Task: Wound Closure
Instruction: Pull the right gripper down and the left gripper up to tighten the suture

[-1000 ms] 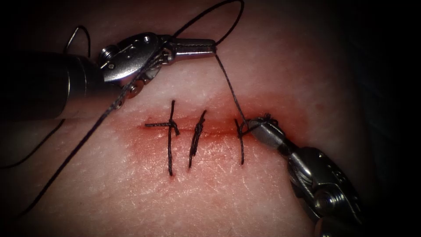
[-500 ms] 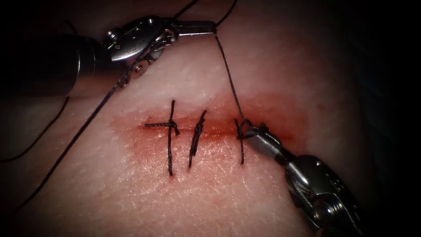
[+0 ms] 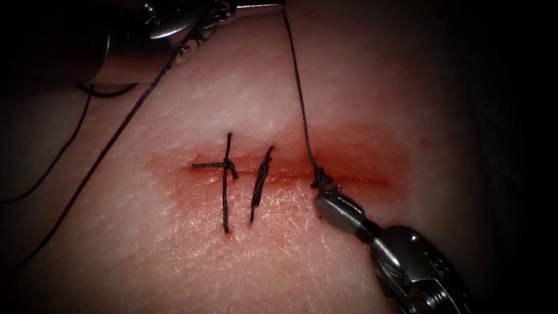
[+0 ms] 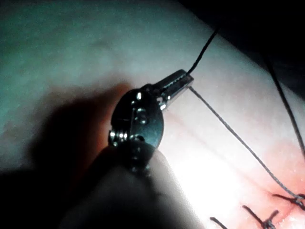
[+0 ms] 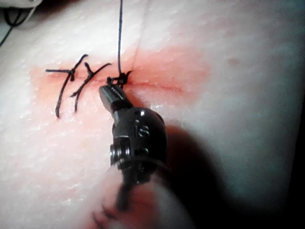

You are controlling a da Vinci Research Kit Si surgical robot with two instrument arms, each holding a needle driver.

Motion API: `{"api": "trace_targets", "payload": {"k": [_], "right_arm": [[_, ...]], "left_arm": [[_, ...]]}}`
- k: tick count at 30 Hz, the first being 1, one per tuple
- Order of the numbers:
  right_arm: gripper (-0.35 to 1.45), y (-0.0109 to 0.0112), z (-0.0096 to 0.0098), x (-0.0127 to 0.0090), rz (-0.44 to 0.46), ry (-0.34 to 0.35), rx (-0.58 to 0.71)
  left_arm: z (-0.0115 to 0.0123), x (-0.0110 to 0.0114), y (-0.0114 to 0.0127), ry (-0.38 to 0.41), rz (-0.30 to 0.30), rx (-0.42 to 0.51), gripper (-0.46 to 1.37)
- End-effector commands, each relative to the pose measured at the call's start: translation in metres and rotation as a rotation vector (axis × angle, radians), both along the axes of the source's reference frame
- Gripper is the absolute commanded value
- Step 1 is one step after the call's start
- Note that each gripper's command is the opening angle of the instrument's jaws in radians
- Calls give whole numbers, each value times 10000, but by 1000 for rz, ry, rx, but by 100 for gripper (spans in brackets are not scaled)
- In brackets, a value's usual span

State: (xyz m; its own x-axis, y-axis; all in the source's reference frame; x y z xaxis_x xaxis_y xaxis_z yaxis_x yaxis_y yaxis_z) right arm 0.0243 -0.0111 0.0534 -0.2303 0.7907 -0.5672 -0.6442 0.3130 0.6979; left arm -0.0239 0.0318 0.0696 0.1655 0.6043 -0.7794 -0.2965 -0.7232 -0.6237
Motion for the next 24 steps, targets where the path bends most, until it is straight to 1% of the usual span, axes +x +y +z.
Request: {"api": "trace_targets", "payload": {"k": [1, 9, 24], "right_arm": [[-35, 0, 0, 0, 2, -2, 0], [-35, -2, 0, 1, 1, -2, -2], [-35, -11, 2, 0, 1, -5, -8]], "left_arm": [[1, 1, 3, 1, -1, -4, -35], [14, 2, 15, 13, -12, -15, -35], [43, 7, 44, 61, -58, -53, -35]]}}
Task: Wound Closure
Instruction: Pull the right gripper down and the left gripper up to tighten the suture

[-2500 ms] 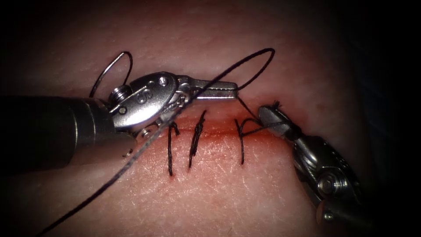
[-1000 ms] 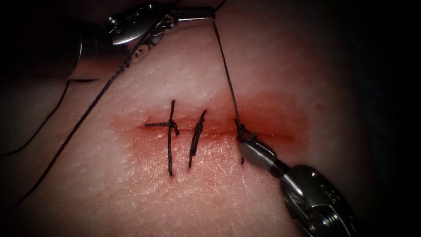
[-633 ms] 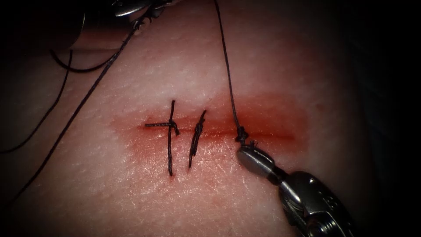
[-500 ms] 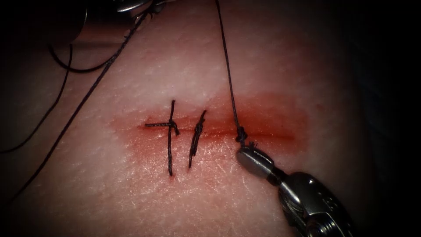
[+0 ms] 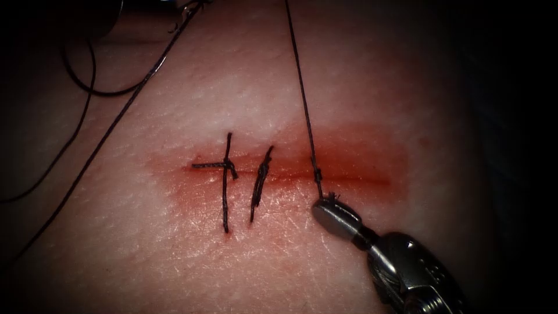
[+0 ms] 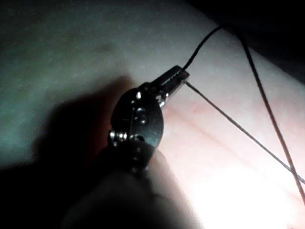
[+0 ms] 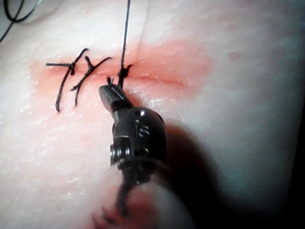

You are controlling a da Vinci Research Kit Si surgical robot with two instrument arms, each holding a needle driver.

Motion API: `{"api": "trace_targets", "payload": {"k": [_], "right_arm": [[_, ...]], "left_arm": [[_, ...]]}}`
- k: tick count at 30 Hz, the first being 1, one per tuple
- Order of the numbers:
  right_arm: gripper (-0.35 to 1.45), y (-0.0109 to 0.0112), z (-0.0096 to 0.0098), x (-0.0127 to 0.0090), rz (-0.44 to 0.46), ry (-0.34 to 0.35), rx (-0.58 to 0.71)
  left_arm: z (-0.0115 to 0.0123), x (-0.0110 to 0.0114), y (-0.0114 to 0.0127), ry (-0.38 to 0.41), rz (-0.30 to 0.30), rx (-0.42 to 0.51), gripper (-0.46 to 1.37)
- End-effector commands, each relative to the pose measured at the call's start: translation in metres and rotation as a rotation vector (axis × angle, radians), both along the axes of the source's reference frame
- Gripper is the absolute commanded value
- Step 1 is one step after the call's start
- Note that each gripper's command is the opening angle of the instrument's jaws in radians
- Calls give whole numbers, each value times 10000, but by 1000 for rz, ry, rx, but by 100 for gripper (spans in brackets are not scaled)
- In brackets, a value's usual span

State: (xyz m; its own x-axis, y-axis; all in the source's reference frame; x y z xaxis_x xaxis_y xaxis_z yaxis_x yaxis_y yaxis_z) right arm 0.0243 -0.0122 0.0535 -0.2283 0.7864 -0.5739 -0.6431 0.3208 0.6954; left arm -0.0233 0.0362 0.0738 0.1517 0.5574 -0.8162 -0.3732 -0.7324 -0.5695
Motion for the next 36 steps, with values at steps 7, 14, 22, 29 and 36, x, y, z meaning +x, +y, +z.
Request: {"api": "trace_targets", "payload": {"k": [7, 14, 22, 29, 36], "right_arm": [[-35, -2, 0, -2, 4, -8, -7], [-35, -9, 3, -5, -13, -22, -34], [-35, -18, 5, -5, -23, -21, -38], [-35, -18, 5, -4, -31, -30, -51], [-35, -19, 6, -3, -35, -40, -58]], "left_arm": [[15, 1, 5, 14, -15, -13, -35], [25, 2, 2, 21, -19, -27, -35], [26, 2, 3, 23, -21, -27, -35], [26, 3, 2, 23, -21, -27, -35], [25, 3, 1, 22, -20, -27, -35]]}}
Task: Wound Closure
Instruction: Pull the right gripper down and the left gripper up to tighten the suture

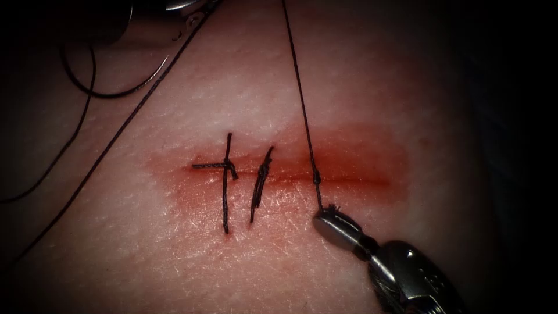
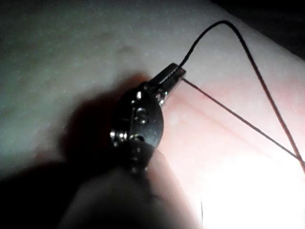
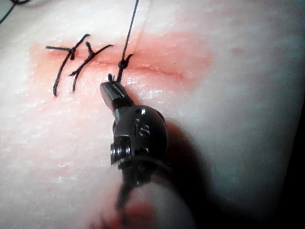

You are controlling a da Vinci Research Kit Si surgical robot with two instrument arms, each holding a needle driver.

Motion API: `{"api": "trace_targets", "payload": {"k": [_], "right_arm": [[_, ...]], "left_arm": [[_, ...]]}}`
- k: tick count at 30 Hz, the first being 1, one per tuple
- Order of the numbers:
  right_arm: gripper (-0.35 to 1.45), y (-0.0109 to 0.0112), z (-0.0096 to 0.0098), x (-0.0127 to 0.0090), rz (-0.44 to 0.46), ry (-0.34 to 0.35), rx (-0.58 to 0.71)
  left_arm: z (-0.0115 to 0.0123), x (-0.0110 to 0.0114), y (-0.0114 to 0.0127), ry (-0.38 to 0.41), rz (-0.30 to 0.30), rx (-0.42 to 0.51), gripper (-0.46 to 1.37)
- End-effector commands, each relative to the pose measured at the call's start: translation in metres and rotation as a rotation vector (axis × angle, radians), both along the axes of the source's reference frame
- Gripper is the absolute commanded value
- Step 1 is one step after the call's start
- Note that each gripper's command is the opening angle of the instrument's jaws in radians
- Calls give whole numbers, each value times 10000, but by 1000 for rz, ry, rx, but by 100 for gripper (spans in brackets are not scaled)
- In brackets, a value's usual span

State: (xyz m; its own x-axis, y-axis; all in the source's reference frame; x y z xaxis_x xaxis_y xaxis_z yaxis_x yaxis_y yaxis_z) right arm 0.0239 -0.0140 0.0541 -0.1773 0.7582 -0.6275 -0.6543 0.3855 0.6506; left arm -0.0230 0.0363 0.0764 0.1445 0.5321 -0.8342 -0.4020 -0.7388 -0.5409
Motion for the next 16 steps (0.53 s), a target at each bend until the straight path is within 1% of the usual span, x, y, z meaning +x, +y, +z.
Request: {"api": "trace_targets", "payload": {"k": [1, 16], "right_arm": [[-35, 0, 0, 1, 3, -4, 2], [-35, 2, 0, 4, 1, -5, 4]], "left_arm": [[-1, 0, -1, -2, 4, -1, -35], [-3, -1, -4, -4, 6, -3, -35]]}}
